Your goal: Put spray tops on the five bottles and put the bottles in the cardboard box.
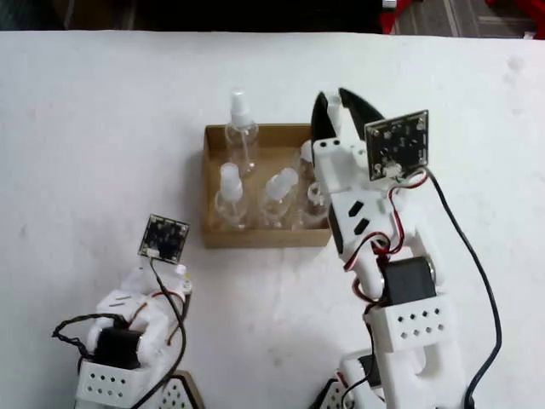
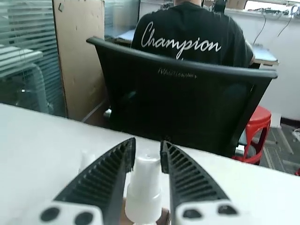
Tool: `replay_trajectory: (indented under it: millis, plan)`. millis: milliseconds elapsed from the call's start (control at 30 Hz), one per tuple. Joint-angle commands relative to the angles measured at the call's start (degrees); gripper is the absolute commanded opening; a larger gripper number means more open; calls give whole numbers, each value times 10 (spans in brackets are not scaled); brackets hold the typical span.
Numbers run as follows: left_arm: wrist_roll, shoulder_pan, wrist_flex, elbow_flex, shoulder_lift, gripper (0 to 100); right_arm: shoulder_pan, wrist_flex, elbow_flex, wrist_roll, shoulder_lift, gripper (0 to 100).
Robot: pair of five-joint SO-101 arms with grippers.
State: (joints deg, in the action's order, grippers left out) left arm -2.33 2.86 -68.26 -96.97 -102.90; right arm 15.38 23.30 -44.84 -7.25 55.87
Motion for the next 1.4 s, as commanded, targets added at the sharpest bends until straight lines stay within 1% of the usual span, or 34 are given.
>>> replay_trajectory:
  millis: [0,167,367,467,833,1067,1133,1367]
  plan:
    - [-7,-1,-4,-1,-4,24,-4,-9,-22,-4,14,15]
    - [-7,-1,-4,-1,-4,24,-1,-30,-101,-4,102,15]
    - [-7,-1,-4,-1,-4,24,-3,-138,-258,-7,192,15]
    - [-7,-1,-4,-1,-4,24,-2,-167,-317,-6,226,15]
    - [-7,-1,-4,-1,-4,24,1,-173,-439,-4,347,15]
    - [-7,-1,-4,-1,-4,24,54,-173,-504,-6,445,15]
    - [-7,-1,-4,-1,-4,24,58,-172,-520,-7,470,15]
    - [-7,-1,-4,-1,-4,24,53,-172,-520,-5,462,15]
